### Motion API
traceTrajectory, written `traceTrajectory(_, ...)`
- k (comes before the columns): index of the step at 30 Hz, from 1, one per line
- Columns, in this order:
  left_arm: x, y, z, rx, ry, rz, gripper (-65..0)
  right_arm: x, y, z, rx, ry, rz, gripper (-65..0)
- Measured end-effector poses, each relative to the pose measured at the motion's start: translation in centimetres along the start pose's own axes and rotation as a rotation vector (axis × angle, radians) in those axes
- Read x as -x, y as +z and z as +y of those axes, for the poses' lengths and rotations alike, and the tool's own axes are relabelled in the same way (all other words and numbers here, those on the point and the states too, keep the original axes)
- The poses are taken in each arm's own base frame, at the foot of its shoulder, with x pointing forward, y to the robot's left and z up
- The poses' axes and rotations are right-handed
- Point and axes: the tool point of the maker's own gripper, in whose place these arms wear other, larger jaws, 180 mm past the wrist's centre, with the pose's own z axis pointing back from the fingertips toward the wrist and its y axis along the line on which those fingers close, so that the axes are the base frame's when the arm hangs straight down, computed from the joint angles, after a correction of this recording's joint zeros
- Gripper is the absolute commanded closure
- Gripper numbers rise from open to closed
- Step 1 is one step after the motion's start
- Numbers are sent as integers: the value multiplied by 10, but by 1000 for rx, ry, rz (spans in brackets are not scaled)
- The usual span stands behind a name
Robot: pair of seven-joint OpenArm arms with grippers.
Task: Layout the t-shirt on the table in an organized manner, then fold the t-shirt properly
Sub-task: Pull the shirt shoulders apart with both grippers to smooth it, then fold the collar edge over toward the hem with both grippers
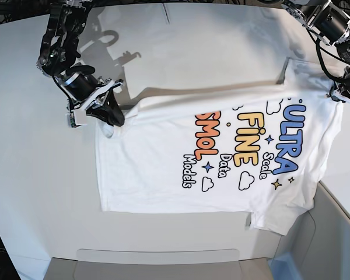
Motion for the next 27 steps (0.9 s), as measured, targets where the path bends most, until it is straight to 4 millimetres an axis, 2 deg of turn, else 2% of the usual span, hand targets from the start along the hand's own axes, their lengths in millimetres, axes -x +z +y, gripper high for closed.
traceTrajectory(8, -18, -4, 0, 29, 26, -17, 0, 0, -5, -1, -5, 14, 41, 0)
traceTrajectory(13, -39, -1, -7, 43, 24, -59, 0, -2, -6, 0, -7, 16, 35, 0)
traceTrajectory(16, -52, 0, -14, 51, -3, -75, 0, -4, -7, 0, -7, 18, 32, 0)
traceTrajectory(22, -75, -5, -45, 83, -97, -78, 0, -3, -7, -1, -8, 18, 35, 0)
traceTrajectory(25, -91, 0, -49, 95, -94, -118, 0, -5, -8, -1, -8, 22, 33, 0)
traceTrajectory(27, -89, -4, -47, 104, -81, -105, 0, -9, -10, -2, -9, 24, 27, 0)
